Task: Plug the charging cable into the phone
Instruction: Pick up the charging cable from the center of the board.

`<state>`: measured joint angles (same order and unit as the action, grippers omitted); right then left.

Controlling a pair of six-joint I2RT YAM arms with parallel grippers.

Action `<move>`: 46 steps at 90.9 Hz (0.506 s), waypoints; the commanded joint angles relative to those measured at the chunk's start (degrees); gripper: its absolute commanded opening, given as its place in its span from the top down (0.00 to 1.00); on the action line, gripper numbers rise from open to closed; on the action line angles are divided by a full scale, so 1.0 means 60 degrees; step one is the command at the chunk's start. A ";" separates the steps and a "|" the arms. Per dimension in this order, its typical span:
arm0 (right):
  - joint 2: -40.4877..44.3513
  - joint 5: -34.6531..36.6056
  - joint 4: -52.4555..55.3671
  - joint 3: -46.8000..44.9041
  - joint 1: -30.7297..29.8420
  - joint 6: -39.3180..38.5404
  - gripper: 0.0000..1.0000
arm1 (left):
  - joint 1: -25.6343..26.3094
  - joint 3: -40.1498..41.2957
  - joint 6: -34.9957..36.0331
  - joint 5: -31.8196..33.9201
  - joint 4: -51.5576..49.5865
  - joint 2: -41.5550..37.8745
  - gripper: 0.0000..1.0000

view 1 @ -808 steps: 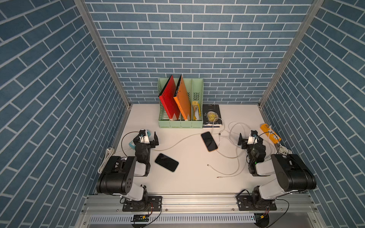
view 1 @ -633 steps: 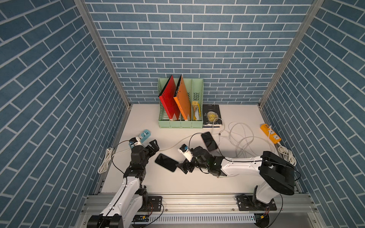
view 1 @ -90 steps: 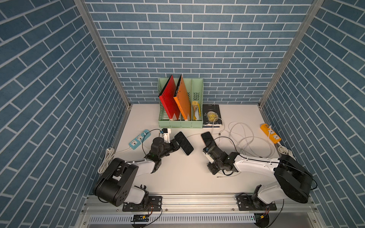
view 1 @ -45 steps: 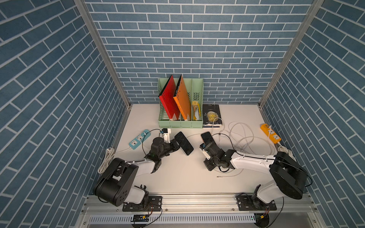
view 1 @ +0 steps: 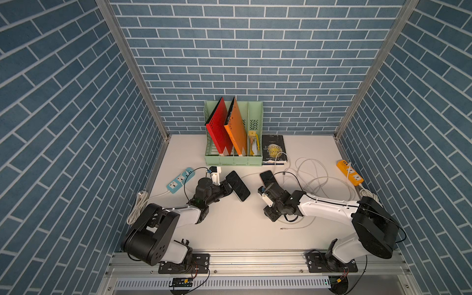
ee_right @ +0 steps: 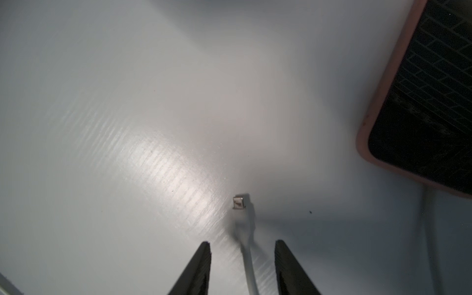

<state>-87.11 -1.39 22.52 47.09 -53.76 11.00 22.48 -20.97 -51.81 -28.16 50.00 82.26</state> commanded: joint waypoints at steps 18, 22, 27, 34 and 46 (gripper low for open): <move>-0.1226 -0.0157 0.1178 0.1098 0.0092 -0.0657 0.59 | -0.0021 -0.0225 0.0117 -0.0201 0.0537 0.0047 1.00; -0.1352 -0.0084 0.1321 0.1220 0.0118 -0.0688 0.60 | -0.0020 -0.0225 0.0118 -0.0220 0.0516 0.0032 1.00; -0.1427 -0.0001 0.1389 0.1291 0.0111 -0.0713 0.61 | -0.0012 -0.0233 0.0136 -0.0228 0.0498 0.0023 1.00; -0.1515 -0.0010 0.1387 0.1307 0.0140 -0.0742 0.61 | -0.0015 -0.0233 0.0142 -0.0242 0.0494 0.0054 1.00; -0.1837 -0.0076 0.1438 0.1357 0.0156 -0.0792 0.64 | -0.0016 -0.0240 0.0153 -0.0257 0.0496 0.0071 1.00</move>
<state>-95.94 -1.91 28.47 54.06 -53.17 8.03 22.48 -20.97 -51.64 -28.53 50.00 82.32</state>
